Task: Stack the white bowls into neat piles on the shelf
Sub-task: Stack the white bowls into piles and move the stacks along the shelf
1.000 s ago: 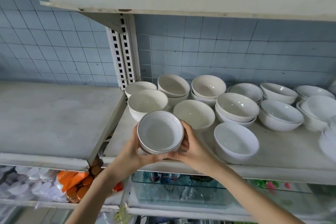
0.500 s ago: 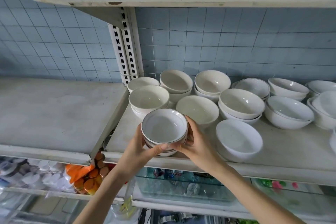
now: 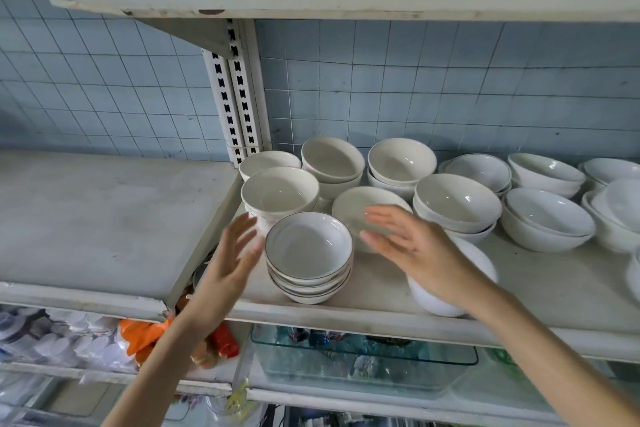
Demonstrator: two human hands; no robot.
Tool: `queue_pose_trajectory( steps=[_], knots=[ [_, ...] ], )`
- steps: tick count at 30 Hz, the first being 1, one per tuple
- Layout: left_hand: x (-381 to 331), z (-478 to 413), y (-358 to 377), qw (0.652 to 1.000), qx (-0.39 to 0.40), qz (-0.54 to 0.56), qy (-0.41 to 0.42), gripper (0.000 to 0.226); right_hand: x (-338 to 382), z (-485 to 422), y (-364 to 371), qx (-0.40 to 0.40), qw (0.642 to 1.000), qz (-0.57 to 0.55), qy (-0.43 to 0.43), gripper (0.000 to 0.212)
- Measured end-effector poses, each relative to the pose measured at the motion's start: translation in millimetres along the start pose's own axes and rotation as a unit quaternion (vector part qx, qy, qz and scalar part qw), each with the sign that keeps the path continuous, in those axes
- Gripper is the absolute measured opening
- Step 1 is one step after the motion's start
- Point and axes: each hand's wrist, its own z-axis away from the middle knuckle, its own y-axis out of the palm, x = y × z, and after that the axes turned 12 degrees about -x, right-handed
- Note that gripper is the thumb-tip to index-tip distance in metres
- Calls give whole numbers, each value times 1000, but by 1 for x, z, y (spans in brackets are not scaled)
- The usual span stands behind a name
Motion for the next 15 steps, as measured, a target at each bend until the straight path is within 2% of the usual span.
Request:
queue_pose_trajectory(
  steps=[3,4,8,12,15],
  knots=[
    [-4,-23,-6,998,-57,14,7,64,4,-19,-23,-34,999,26,-31,46],
    [-6,-31,-6,998,-66,16,10,63,4,-27,-29,-38,998,44,-36,43],
    [-9,-63,1,999,-44,-2,7,75,-5,-61,-46,-34,992,112,-39,31],
    [-5,-79,7,999,12,-8,29,71,-16,-84,-39,-5,990,134,-34,31],
    [0,-85,7,999,6,-4,39,86,-20,-94,-26,29,989,144,-34,33]
  ],
)
